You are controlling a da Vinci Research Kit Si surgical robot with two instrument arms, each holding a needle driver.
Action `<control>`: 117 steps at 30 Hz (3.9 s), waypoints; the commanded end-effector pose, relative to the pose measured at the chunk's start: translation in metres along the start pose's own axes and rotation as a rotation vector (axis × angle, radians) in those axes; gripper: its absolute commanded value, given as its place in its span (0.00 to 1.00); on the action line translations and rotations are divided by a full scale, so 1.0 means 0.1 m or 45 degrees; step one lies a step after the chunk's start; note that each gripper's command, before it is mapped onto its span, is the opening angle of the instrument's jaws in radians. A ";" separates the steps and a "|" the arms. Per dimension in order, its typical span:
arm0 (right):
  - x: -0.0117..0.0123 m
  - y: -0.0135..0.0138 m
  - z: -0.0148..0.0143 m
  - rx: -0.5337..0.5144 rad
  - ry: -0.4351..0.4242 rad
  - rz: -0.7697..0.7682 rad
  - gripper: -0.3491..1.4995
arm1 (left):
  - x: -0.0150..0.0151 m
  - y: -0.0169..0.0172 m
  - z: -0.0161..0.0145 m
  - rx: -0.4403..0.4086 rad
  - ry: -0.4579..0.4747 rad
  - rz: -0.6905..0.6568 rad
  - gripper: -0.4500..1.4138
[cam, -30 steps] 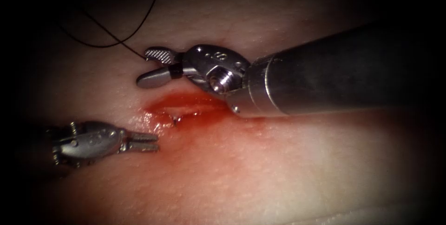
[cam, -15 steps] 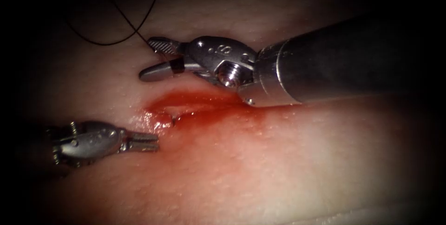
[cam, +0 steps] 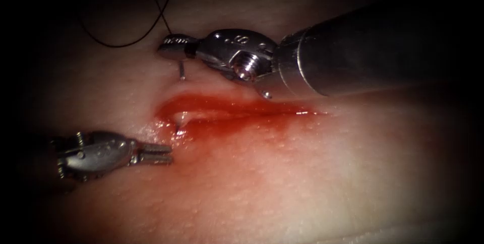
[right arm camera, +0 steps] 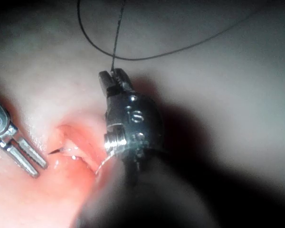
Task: Wound Closure
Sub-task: Use the right gripper to throw the needle through the top of the incision, then with the left hand, pull the needle through the wound.
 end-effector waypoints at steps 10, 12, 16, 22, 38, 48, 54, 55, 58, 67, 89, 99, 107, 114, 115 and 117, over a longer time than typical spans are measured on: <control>-0.034 -0.022 0.004 0.134 -0.090 0.390 0.00 | -0.001 -0.002 0.006 -0.005 0.002 0.003 0.13; -0.037 -0.027 0.003 0.146 -0.102 0.431 0.00 | -0.001 -0.002 0.006 -0.005 0.002 0.003 0.13; -0.042 -0.033 -0.001 0.175 -0.130 0.477 0.00 | -0.001 -0.002 0.006 -0.005 0.002 0.003 0.12; -0.055 -0.039 -0.009 0.228 -0.173 0.550 0.00 | 0.000 -0.002 0.005 -0.006 0.001 0.001 0.12; -0.028 0.014 -0.022 0.233 0.090 0.466 0.88 | 0.024 -0.010 -0.004 0.072 0.186 0.325 0.35; -0.016 0.050 -0.061 0.152 0.181 0.492 0.74 | 0.026 0.001 0.022 0.123 0.284 0.546 0.39; -0.019 0.051 -0.063 0.134 0.191 0.484 0.69 | 0.035 0.000 0.032 0.166 0.350 0.578 0.36; -0.020 0.050 -0.062 0.133 0.191 0.483 0.69 | 0.037 -0.001 0.034 0.173 0.364 0.582 0.36; -0.023 0.049 -0.062 0.134 0.196 0.481 0.68 | 0.040 -0.002 0.038 0.177 0.372 0.587 0.36; -0.039 0.042 -0.062 0.136 0.211 0.467 0.67 | 0.040 -0.017 0.046 0.191 0.394 0.604 0.32; -0.046 0.040 -0.069 0.168 0.241 0.461 0.73 | 0.050 -0.018 0.033 -0.089 0.633 0.096 0.00; -0.054 0.038 -0.067 0.163 0.197 0.306 0.67 | 0.060 -0.015 0.011 -0.309 0.674 -0.298 0.00; -0.057 0.037 -0.067 0.161 0.195 0.302 0.58 | 0.067 -0.014 -0.008 -0.429 0.695 -0.584 0.00; -0.058 0.037 -0.066 0.160 0.196 0.301 0.58 | 0.081 -0.011 -0.026 -0.561 0.734 -0.773 0.00; -0.058 0.036 -0.066 0.160 0.196 0.301 0.58 | 0.085 -0.009 -0.032 -0.596 0.745 -0.806 0.00; -0.058 0.036 -0.066 0.160 0.196 0.301 0.58 | 0.090 -0.008 -0.040 -0.640 0.773 -0.841 0.00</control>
